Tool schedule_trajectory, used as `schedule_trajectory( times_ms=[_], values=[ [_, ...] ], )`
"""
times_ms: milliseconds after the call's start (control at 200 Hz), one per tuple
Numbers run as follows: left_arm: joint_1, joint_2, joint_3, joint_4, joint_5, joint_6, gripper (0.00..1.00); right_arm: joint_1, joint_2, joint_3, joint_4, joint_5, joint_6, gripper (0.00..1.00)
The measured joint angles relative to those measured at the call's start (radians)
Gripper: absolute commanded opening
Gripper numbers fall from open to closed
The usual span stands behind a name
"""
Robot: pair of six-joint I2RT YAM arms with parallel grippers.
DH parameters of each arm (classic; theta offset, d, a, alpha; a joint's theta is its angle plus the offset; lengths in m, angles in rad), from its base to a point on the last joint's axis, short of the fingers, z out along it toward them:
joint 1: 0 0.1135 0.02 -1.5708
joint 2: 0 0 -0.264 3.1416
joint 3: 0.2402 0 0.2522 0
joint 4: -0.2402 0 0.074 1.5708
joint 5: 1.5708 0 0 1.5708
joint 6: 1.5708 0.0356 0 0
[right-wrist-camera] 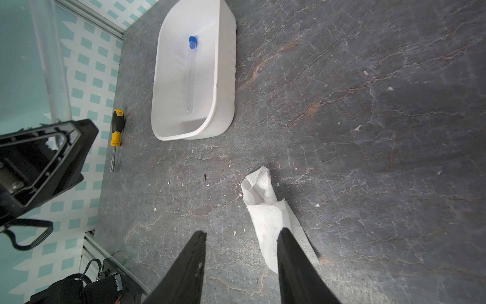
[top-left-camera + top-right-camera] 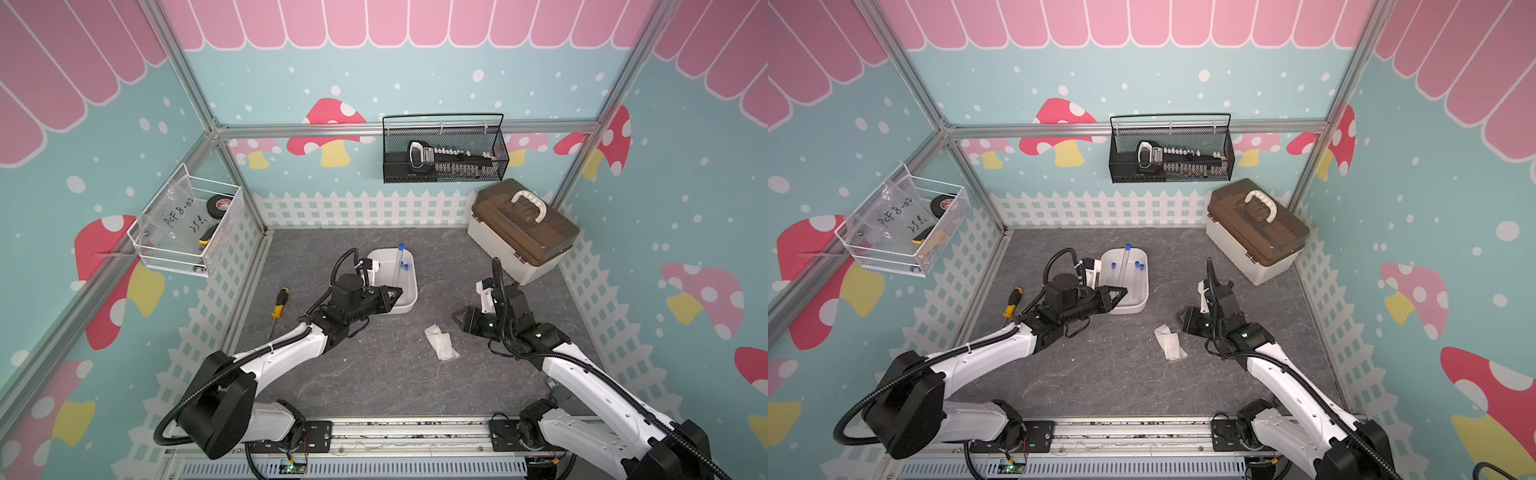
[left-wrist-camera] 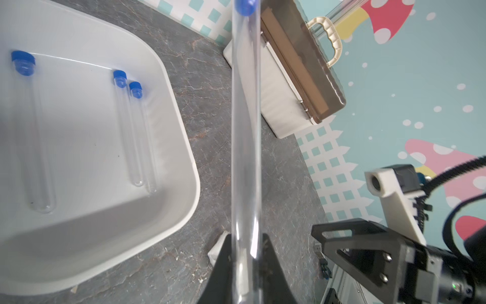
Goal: Wipe the exteriors of test tubes
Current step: Place the test tube in the storage box.
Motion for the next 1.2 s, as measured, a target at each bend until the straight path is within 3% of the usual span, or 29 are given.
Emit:
schedule_trajectory(
  times_ms=[445,1201],
  values=[
    [0.054,0.311,0.254,-0.106,0.040,-0.014,0.13,0.000,-0.075,-0.042,-0.031,0.009,0.006,0.44],
    [0.087,0.493,0.419,-0.362,-0.051,-0.030,0.14,0.000,-0.134,-0.088,-0.042,0.022,0.011,0.44]
  ],
)
